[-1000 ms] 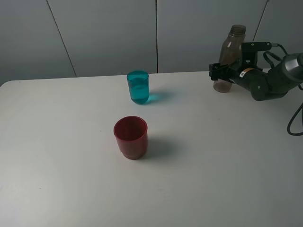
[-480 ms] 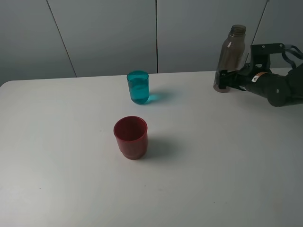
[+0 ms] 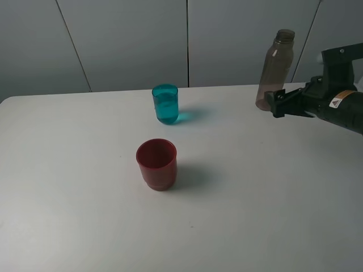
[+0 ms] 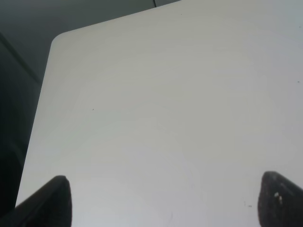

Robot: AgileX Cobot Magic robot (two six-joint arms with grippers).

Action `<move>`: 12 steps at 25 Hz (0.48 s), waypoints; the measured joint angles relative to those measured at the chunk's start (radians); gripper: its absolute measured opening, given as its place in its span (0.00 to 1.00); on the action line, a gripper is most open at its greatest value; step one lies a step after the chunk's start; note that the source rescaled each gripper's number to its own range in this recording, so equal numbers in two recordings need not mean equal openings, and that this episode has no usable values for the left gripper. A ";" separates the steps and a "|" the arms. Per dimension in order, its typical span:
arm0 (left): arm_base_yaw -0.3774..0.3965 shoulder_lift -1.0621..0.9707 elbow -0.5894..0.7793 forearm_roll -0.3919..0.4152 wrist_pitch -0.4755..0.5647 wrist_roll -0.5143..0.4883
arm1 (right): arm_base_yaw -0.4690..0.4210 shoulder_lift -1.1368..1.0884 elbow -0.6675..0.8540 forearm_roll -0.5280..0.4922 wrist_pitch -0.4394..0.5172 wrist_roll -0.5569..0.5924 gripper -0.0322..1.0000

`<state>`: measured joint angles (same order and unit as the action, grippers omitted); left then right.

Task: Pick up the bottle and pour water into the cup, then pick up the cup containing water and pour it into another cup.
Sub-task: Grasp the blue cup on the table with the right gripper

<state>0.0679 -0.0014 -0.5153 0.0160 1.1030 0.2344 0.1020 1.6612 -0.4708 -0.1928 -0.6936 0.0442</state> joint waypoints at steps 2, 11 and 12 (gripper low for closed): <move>0.000 0.000 0.000 0.000 0.000 0.000 | 0.028 -0.050 0.031 -0.041 0.002 0.010 1.00; 0.000 0.000 0.000 0.000 0.000 0.000 | 0.165 -0.107 0.049 -0.130 0.050 0.109 1.00; 0.000 0.000 0.000 0.000 0.000 0.000 | 0.184 -0.107 0.049 -0.129 0.050 0.109 1.00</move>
<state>0.0679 -0.0014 -0.5153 0.0160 1.1030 0.2344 0.2855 1.5538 -0.4215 -0.3222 -0.6436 0.1535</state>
